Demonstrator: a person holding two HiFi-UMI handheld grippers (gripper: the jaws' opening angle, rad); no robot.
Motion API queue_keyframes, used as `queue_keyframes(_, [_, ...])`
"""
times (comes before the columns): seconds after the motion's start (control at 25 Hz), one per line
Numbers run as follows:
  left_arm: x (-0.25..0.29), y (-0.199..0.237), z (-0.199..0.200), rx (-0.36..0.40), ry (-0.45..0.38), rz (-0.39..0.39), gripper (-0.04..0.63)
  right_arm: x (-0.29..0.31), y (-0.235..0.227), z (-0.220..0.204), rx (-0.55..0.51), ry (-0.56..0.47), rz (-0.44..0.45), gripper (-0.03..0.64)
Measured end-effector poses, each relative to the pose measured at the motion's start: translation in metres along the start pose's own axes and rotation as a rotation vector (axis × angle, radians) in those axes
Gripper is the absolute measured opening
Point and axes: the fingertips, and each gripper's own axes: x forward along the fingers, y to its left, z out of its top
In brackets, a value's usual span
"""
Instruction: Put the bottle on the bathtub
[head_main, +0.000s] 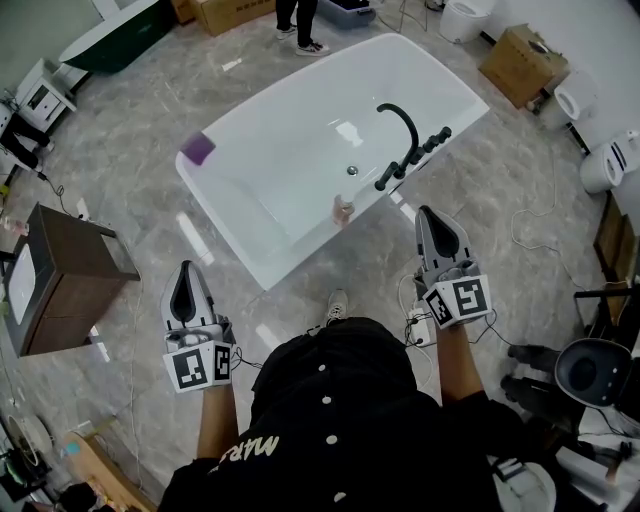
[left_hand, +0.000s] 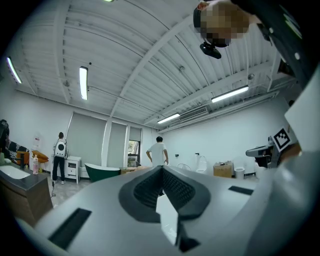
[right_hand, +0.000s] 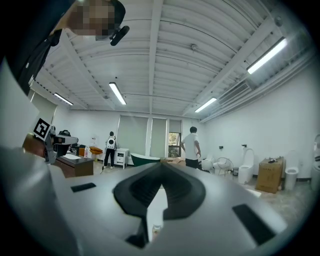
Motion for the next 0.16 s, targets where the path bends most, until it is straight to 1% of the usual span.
queue_keyframes(0.16, [0.0031,0.0018,-0.0003,-0.001,0.001,0.001,0.011,0.0052,0.0016,-0.0003,0.004,0.003,0.003,0.005])
